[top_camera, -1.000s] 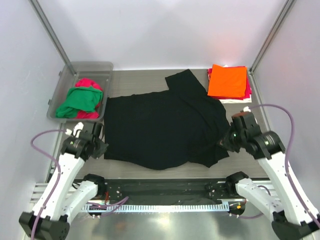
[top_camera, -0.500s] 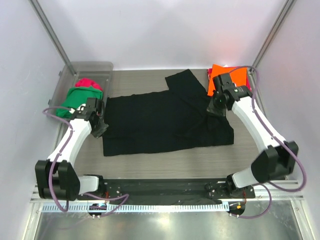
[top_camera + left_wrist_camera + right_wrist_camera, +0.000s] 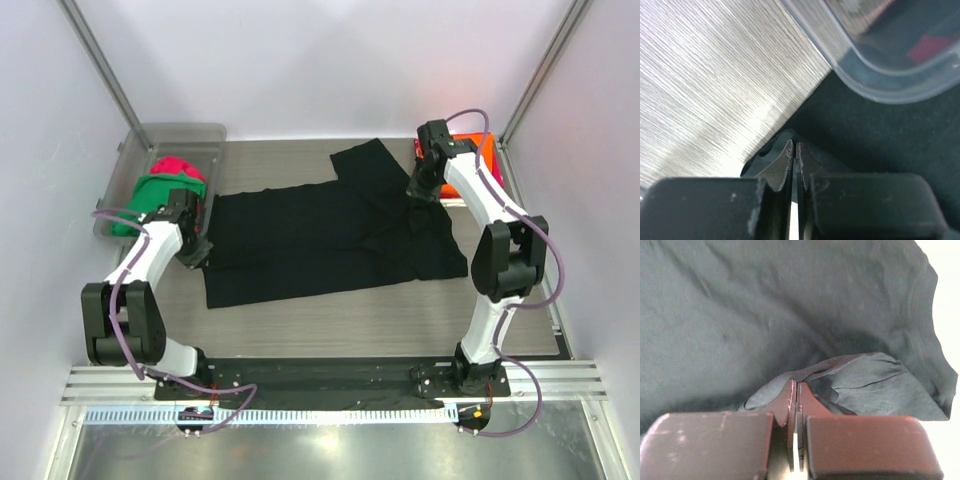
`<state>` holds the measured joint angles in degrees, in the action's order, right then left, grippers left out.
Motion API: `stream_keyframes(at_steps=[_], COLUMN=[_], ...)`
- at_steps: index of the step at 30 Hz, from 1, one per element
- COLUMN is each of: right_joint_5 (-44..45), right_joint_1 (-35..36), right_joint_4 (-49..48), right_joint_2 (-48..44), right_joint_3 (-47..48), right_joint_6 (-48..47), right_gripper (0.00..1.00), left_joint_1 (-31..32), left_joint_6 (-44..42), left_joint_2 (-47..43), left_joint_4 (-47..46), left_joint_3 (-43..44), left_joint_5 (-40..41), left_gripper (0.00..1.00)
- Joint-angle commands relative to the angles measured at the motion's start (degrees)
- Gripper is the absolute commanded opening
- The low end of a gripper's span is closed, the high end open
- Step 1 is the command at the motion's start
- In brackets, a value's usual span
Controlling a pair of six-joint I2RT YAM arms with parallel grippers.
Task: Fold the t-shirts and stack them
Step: Fold the tshirt
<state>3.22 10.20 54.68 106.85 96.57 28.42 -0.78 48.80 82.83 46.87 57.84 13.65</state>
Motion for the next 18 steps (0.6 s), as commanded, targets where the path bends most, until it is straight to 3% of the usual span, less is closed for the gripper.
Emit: stream_keyframes(at_steps=[1, 2, 3, 4, 6, 8, 9, 10, 14, 16, 18], right_joint_5=[-0.8, -2.0, -2.3, -2.5, 1.9, 5.6, 7.7, 7.9, 1.7, -2.4, -6.4], right_joint_1=[-1.1, -1.3, -1.6, -1.8, -2.5, -3.7, -4.4, -5.2, -9.5, -13.6, -16.9], right_joint_4=[-1.4, -1.5, -1.2, 0.1, 3.5, 9.4, 9.5, 7.0, -4.6, -8.9, -12.9], right_joint_2=[3.4, 4.7, 6.2, 9.7, 13.0, 12.9, 10.7, 7.9, -14.9, -20.8, -27.2], right_joint_3=[5.7, 8.6, 10.9, 13.4, 22.0, 25.8, 23.8, 20.1, -12.2, -25.8, -33.6], right_joint_6=[-2.1, -2.8, -3.4, -4.2, -6.3, -7.2, -6.8, -6.1, -1.8, -0.1, 0.8], right_gripper=[0.01, 0.04, 0.23, 0.49, 0.99, 1.00, 1.00, 1.00, 0.95, 0.92, 0.89], left_joint_1=[-1.3, -1.5, -1.8, -2.4, -2.8, -2.8, -2.8, -2.8, -2.9, -2.9, -2.8], left_joint_6=[-1.9, -2.1, -2.2, -2.5, -2.9, -3.4, -3.6, -3.7, -1.2, 1.8, 3.5], left_joint_2=[2.2, 2.8, 3.2, 3.5, 2.0, -2.3, -4.1, -5.9, -17.7, -21.8, -27.4], left_joint_4=[-2.2, -2.0, -1.6, -0.7, 0.1, 1.2, 1.5, 2.0, 2.2, 0.6, -1.5], left_joint_3=[1.9, 2.4, 3.2, 3.7, 4.6, 4.8, 4.1, 3.3, -4.9, -9.0, -15.9], left_joint_5=[-0.9, -1.3, -1.8, -2.3, -4.9, -6.3, -6.7, -7.0, -8.3, -9.9, -13.4], left_gripper=[0.04, 0.06, 0.10, 0.14, 0.43, 0.74, 0.78, 0.80, 0.82, 0.82, 0.82])
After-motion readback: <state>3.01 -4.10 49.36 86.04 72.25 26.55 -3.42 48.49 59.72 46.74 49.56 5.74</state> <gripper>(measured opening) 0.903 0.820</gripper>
